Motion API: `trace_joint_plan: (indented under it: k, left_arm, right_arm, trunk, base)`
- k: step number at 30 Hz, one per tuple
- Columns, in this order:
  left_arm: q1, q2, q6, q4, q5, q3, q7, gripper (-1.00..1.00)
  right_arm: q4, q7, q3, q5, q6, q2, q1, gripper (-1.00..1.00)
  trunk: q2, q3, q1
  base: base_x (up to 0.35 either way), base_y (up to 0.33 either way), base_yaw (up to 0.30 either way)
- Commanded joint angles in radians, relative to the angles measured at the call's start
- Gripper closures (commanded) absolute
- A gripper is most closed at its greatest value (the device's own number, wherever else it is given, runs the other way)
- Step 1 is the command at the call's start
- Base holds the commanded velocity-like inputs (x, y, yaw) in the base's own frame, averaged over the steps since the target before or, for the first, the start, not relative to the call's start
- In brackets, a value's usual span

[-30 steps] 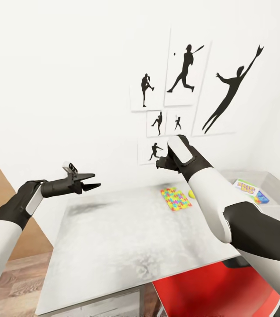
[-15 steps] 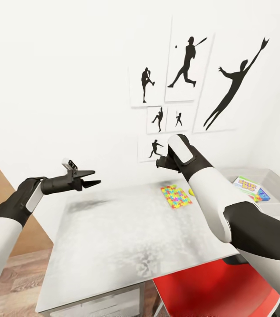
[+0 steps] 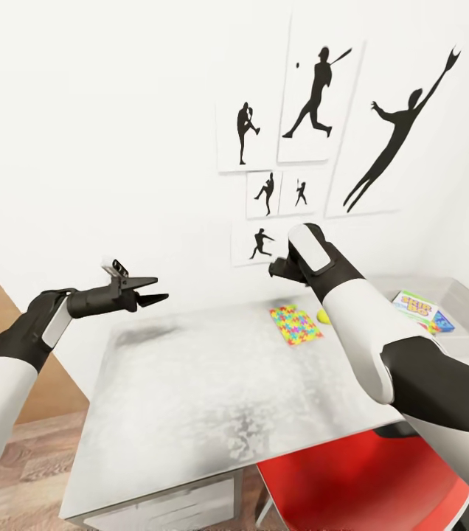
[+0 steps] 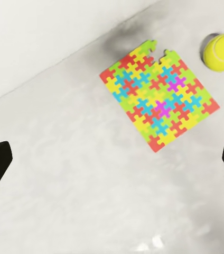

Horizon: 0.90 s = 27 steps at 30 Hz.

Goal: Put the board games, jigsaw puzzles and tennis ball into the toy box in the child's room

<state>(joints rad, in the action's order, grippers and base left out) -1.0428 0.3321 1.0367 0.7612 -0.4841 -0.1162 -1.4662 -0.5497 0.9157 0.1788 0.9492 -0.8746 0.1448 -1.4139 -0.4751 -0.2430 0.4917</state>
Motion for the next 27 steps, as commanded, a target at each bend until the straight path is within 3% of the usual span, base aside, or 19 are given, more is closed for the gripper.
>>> trace_joint_plan:
  k: [1,11,27]
  left_arm:
    - [-0.003,0.002,0.011,0.000,-0.002,-0.004,-0.005,-1.00]
    - [-0.036,0.006,0.011,0.000,-0.002,-0.004,-0.005,-1.00]
    - [-0.045,0.001,0.011,-0.007,-0.005,-0.004,-0.008,-1.00]
  right_arm:
    - [-0.001,0.010,0.005,0.011,0.010,-0.005,-0.001,-1.00]
    - [-0.001,0.081,0.004,0.012,0.033,-0.011,-0.002,-1.00]
    - [-0.001,0.088,0.006,0.013,0.036,-0.011,0.004,-1.00]
  trunk:
    - [-0.002,-0.004,0.000]
    - [-0.002,-0.020,0.000]
    - [-0.002,-0.046,0.000]
  base:
    - [0.000,0.000,0.000]
    - [0.000,0.000,0.000]
    - [0.000,0.000,0.000]
